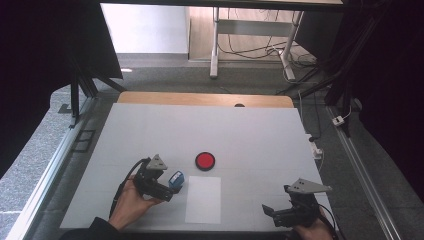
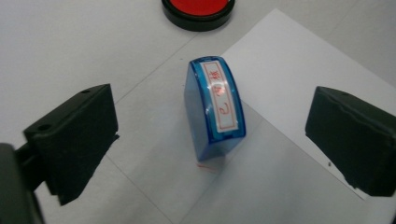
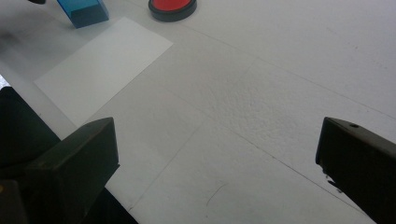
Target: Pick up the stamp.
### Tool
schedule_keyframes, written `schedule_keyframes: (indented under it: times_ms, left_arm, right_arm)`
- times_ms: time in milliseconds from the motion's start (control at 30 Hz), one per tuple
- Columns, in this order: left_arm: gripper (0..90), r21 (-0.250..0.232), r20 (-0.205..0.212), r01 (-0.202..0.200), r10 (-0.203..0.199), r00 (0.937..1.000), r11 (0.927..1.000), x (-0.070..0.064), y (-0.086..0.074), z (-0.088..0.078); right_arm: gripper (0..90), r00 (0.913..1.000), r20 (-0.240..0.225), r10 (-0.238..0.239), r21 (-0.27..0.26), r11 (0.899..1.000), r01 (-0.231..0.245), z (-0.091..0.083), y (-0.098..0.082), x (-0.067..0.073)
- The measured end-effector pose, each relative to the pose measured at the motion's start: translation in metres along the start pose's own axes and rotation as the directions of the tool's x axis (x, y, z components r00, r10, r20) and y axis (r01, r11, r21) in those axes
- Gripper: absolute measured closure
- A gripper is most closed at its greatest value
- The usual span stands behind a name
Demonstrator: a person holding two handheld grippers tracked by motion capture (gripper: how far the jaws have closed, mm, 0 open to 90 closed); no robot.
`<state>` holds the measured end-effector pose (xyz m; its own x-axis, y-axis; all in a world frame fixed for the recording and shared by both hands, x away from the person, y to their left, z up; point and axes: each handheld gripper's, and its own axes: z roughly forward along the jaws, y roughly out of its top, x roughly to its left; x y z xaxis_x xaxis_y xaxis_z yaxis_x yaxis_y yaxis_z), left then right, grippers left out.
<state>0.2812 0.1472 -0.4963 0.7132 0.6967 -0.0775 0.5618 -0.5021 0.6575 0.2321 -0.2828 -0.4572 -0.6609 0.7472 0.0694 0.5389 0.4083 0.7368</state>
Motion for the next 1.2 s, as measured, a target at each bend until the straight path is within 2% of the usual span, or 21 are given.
schedule_keyframes:
  times_ms: [133, 300, 433, 833, 1000, 1167, 1200]
  left_arm:
    - [12.7, 0.021, -0.012, -0.028, 0.028, 0.9995, 0.9994, 0.000, 0.005, 0.003]
    - [30.6, 0.043, -0.016, -0.062, 0.062, 0.9979, 0.9972, -0.003, 0.009, 0.004]
    - [43.9, 0.055, -0.024, -0.053, 0.054, 0.9982, 0.9971, -0.004, 0.012, 0.005]
    - [57.2, 0.085, -0.027, -0.071, 0.074, 0.9969, 0.9938, -0.007, 0.015, 0.009]
    - [69.0, 0.090, -0.032, -0.073, 0.077, 0.9966, 0.9932, -0.007, 0.015, 0.010]
    - [70.4, 0.088, -0.028, -0.057, 0.059, 0.9978, 0.9945, -0.005, 0.015, 0.009]
    - [70.5, 0.088, -0.028, -0.039, 0.042, 0.9987, 0.9954, -0.005, 0.015, 0.009]
  right_arm:
    - [0.0, 1.0000, -0.001, 0.001, 0.000, 1.000, -0.001, 0.000, 0.000, 0.000]
    - [0.0, 1.0000, -0.001, -0.003, 0.001, 1.000, 0.003, 0.000, 0.000, 0.000]
    - [0.0, 1.0000, -0.001, -0.004, 0.002, 1.000, 0.004, 0.000, 0.000, 0.000]
    - [0.0, 1.0000, -0.003, -0.009, 0.010, 1.000, 0.009, 0.001, 0.000, 0.001]
    - [0.0, 0.9999, -0.003, -0.013, 0.016, 1.000, 0.013, 0.001, 0.000, 0.001]
    - [0.0, 0.9999, -0.003, -0.015, 0.017, 1.000, 0.015, 0.001, 0.000, 0.001]
    - [0.0, 0.9999, -0.003, -0.014, 0.017, 1.000, 0.014, 0.001, 0.000, 0.001]
